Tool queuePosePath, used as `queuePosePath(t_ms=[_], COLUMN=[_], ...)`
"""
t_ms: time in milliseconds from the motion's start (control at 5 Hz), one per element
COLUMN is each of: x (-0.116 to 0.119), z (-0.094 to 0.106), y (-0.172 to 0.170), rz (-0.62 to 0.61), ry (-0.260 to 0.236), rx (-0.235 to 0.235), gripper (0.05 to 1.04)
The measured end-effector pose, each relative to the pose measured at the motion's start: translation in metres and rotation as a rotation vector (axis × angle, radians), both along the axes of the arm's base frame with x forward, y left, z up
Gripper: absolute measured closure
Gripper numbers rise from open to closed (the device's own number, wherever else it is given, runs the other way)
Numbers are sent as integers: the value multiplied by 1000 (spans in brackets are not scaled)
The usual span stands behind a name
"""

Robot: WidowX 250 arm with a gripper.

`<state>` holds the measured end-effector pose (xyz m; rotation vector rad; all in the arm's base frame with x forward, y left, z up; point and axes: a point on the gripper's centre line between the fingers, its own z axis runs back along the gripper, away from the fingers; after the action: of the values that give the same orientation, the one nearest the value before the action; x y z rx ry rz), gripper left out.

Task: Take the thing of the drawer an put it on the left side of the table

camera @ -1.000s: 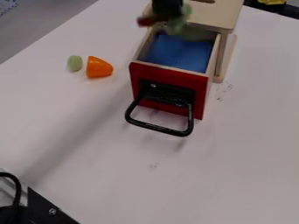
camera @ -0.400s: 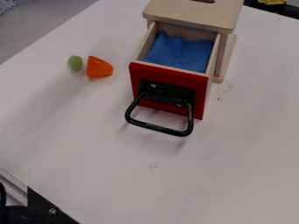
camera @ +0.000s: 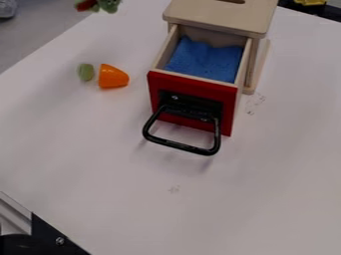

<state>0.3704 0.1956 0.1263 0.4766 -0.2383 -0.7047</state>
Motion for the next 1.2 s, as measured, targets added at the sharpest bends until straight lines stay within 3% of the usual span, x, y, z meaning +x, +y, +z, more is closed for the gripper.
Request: queuePosePath(t_ms=[600, 800, 1000, 1200], x=[14, 17, 14, 15], z=[-77, -89, -91, -84], y=[15, 9, 6, 6], rz=[29, 15, 21, 18], ry=[104, 117, 133, 118], rx=[-96, -139, -156, -151], gripper=[937, 899, 650, 332])
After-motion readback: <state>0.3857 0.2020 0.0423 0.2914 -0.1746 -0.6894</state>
